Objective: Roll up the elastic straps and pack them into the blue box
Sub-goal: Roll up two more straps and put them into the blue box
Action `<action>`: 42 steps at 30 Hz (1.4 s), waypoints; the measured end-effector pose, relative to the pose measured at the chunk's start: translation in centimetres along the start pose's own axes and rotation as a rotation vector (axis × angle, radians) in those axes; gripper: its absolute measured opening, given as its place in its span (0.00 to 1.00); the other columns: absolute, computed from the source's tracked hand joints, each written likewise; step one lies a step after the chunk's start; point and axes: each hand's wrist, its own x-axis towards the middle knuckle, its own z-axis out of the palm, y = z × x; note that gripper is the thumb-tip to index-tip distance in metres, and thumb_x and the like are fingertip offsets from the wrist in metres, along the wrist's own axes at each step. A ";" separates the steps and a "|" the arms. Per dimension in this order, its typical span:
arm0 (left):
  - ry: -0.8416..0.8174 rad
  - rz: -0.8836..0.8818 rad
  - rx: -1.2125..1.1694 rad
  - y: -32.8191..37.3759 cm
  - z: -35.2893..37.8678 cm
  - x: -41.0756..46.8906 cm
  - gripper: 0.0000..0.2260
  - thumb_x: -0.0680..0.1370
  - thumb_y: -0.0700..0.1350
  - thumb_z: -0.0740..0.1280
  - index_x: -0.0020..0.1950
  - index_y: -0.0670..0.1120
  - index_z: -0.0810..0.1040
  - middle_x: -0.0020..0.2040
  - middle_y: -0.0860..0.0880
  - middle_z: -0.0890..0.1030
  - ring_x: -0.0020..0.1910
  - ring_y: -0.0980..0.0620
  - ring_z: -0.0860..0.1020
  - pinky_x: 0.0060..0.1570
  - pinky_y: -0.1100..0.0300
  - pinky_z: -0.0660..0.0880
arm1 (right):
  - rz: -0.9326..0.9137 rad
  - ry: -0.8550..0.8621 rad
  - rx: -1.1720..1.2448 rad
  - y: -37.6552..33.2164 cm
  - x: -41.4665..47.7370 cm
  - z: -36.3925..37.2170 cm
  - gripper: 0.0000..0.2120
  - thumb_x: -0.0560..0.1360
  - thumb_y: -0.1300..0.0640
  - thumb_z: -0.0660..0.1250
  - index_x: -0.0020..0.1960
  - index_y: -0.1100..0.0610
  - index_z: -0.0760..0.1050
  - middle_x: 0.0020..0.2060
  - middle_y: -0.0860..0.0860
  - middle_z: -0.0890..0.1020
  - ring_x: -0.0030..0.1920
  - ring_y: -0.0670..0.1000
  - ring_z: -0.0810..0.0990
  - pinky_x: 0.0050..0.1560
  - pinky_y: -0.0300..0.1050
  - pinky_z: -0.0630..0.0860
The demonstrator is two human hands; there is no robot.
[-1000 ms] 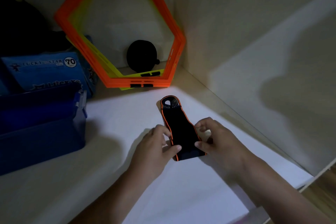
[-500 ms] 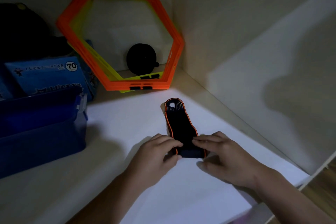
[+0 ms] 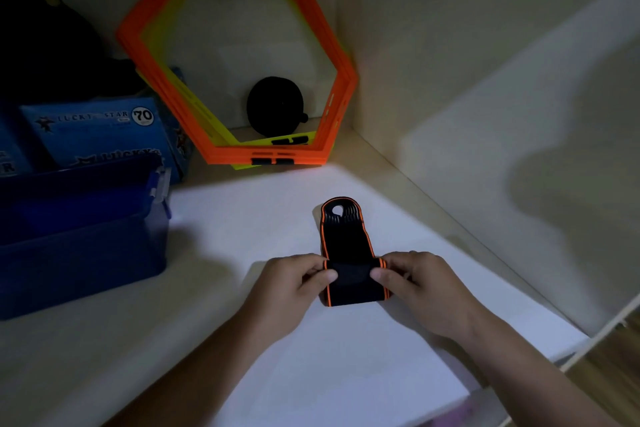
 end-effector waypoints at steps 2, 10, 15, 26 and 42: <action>0.025 -0.007 -0.011 0.3 0.0 0.1 0.06 0.79 0.48 0.69 0.55 0.53 0.82 0.42 0.53 0.86 0.44 0.57 0.82 0.48 0.57 0.78 | 0.026 -0.005 -0.001 -0.1 0.3 0.0 0.15 0.80 0.50 0.68 0.34 0.47 0.74 0.27 0.44 0.76 0.30 0.45 0.70 0.34 0.39 0.67; 0.082 0.219 0.304 1.2 0.0 0.1 0.04 0.80 0.47 0.66 0.52 0.57 0.76 0.46 0.56 0.76 0.45 0.57 0.74 0.46 0.61 0.72 | 0.000 0.181 -0.017 -0.6 0.4 1.2 0.15 0.73 0.60 0.75 0.52 0.45 0.74 0.52 0.42 0.76 0.43 0.45 0.80 0.45 0.38 0.74; -0.034 0.281 0.298 0.2 -1.2 -0.4 0.15 0.73 0.50 0.69 0.60 0.57 0.79 0.65 0.64 0.74 0.60 0.62 0.70 0.59 0.72 0.63 | -0.206 0.226 -0.336 -0.2 -0.2 1.5 0.13 0.74 0.63 0.71 0.57 0.53 0.84 0.56 0.49 0.81 0.51 0.54 0.78 0.51 0.42 0.75; 0.023 0.257 0.126 0.2 -0.5 -0.1 0.08 0.77 0.51 0.68 0.54 0.54 0.83 0.48 0.63 0.82 0.51 0.58 0.77 0.48 0.68 0.71 | -0.221 -0.004 -0.137 -0.1 -1.5 -1.4 0.14 0.74 0.44 0.69 0.59 0.43 0.82 0.51 0.39 0.83 0.54 0.42 0.75 0.57 0.34 0.70; 0.118 0.320 0.319 0.7 -0.3 0.4 0.08 0.78 0.42 0.65 0.54 0.54 0.81 0.53 0.59 0.79 0.50 0.57 0.76 0.50 0.68 0.68 | -0.107 0.209 -0.122 -0.4 1.1 0.9 0.09 0.74 0.61 0.73 0.46 0.46 0.80 0.46 0.42 0.80 0.47 0.44 0.79 0.46 0.37 0.75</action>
